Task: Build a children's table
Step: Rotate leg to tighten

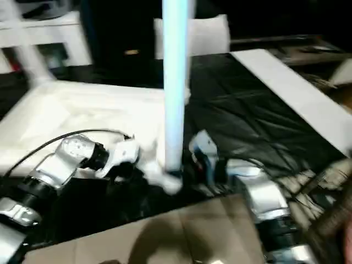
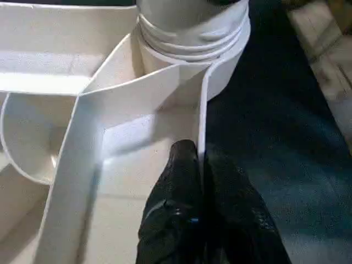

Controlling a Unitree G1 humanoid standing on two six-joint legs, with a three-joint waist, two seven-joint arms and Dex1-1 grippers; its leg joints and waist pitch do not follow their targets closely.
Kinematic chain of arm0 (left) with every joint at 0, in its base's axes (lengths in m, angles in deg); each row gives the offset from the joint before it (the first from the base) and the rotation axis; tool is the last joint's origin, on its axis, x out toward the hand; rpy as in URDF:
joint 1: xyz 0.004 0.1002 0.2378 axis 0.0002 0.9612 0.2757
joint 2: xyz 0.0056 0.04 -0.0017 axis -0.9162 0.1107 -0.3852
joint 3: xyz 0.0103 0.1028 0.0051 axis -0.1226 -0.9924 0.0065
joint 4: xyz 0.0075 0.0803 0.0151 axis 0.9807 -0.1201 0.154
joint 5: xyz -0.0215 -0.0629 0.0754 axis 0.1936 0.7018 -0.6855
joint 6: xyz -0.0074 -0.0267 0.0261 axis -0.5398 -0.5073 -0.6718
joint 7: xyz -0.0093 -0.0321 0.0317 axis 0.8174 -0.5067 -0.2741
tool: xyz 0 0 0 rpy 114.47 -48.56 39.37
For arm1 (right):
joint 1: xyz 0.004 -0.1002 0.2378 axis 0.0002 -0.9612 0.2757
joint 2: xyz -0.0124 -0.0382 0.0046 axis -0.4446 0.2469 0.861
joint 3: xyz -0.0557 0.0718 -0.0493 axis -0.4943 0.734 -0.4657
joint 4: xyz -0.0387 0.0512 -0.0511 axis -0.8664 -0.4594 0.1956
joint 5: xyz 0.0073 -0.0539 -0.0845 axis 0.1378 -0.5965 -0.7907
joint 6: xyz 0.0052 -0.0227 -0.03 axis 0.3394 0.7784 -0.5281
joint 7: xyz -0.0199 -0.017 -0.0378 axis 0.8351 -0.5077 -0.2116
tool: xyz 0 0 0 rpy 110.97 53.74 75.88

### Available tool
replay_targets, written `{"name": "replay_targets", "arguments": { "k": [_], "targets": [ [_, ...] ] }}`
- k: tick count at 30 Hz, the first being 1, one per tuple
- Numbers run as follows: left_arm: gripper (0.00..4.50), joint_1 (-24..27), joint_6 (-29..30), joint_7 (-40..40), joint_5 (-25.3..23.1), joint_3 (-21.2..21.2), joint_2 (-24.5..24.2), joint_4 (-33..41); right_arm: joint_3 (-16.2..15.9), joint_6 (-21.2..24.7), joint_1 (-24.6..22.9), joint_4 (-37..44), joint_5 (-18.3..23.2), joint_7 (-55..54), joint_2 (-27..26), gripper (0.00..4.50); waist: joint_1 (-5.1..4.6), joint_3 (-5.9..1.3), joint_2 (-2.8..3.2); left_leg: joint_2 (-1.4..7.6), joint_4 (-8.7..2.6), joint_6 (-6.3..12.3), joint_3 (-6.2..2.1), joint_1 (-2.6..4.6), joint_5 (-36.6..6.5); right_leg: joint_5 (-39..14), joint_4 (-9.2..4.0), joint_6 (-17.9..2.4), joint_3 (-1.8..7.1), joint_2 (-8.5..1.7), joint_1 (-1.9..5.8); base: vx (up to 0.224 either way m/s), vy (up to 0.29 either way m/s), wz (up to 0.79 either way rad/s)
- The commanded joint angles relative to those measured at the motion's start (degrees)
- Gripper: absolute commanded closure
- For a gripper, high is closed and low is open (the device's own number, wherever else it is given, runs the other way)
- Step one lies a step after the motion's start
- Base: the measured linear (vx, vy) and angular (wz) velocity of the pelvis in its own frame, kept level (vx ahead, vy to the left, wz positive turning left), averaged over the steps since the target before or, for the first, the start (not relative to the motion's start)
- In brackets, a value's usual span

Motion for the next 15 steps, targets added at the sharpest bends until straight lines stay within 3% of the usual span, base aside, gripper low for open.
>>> {"name": "replay_targets", "arguments": {
  "k": [1,3,8,9,12,15],
  "targets": [
    [4.50,-0.57,5.85,10.35,2.19,2.76,6.91,3.35,-2.69,3.61,2.83,-2.06,0.29,-8.23,-7.96,2.51,-0.38,-2.66,0.19,2.17,-4.90,-1.28,-1.40,-0.16,-16.41,-25.43,-5.69,-8.25,2.84,-4.23,1.80,0.000,0.000,0.00],
    [4.50,-0.62,8.69,13.58,1.75,3.91,8.43,3.97,-2.37,4.01,3.71,-3.08,-0.60,-11.31,-9.66,2.51,-0.60,-2.81,-0.02,1.93,-4.74,-0.64,-1.36,-0.17,-15.67,-25.48,-6.03,-7.79,2.81,-4.27,1.94,0.000,0.000,0.00],
    [4.50,0.14,13.03,19.13,0.33,4.90,11.44,7.17,-1.98,4.42,5.67,-4.94,-1.18,-15.99,-14.38,2.51,-0.89,-3.33,0.05,2.01,-4.30,1.51,-0.89,-0.54,-9.44,-13.97,-4.97,-11.05,3.25,-4.02,2.37,0.000,0.000,0.00],
    [4.50,0.38,12.71,18.74,0.26,4.58,11.30,7.47,-2.18,4.21,5.39,-4.73,-1.32,-15.69,-14.29,1.96,-0.75,-3.44,0.17,1.94,-4.19,2.33,-0.81,-0.68,-7.44,-10.94,-4.74,-11.57,3.30,-3.97,2.56,0.050,-0.023,0.02],
    [4.50,1.19,13.03,18.14,-0.13,3.72,10.78,9.16,-1.71,4.67,4.27,-3.56,-1.59,-16.27,-14.44,1.72,-0.65,-3.63,0.19,1.92,-4.07,3.71,-0.75,-0.86,-4.14,-4.02,-4.02,-13.08,3.30,-3.80,2.97,0.017,-0.008,0.01],
    [4.50,1.63,12.67,16.83,-0.07,2.95,9.90,10.42,-1.42,4.27,2.89,-1.97,-1.61,-15.92,-13.43,1.43,-0.64,-3.45,0.38,2.09,-4.25,3.65,-0.72,-0.58,-6.01,-5.85,-4.25,-13.35,3.29,-3.85,2.86,0.000,0.000,0.00]
  ]
}}
